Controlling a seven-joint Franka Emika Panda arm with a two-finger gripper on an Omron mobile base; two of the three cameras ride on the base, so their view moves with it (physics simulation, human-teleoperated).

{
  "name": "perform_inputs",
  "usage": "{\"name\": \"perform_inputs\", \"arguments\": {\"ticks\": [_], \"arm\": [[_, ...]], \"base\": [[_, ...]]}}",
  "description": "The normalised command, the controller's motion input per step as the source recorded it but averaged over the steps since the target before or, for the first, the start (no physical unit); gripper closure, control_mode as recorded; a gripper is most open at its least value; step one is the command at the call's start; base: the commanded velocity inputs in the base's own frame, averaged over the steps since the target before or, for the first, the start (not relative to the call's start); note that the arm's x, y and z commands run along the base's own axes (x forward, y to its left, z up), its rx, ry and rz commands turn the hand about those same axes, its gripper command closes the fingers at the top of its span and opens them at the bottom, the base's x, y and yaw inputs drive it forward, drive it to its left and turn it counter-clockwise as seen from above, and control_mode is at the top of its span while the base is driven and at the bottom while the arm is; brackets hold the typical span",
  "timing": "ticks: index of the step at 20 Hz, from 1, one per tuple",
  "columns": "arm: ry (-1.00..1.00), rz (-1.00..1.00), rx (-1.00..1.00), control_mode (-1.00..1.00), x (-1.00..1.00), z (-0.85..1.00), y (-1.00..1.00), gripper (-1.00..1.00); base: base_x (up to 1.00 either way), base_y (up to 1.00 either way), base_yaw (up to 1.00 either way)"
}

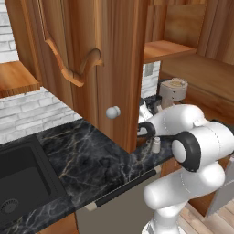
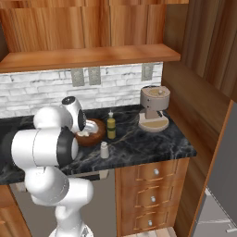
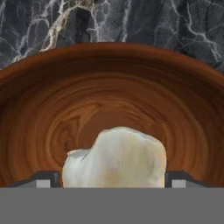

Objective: Retrieve the bottle and the shaker from the cabinet and place them next to the mixing bowl on the counter. Then add garlic from the fridge to the mixing bowl.

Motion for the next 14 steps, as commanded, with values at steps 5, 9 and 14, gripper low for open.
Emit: {"name": "perform_inputs", "arguments": {"ticks": [5, 9, 14], "arm": [[-0.01, 0.0, 0.0, -1.0, 0.0, 0.0, -0.01, -1.0], [-0.15, 0.0, 0.04, -1.0, -0.18, 0.37, -0.2, -1.0], [-0.35, 0.0, 0.04, -1.0, -0.54, 0.56, -0.29, -1.0]], "base": [[0.0, 0.0, 0.0], [0.0, 0.0, 0.0], [0.0, 0.0, 0.0]]}}
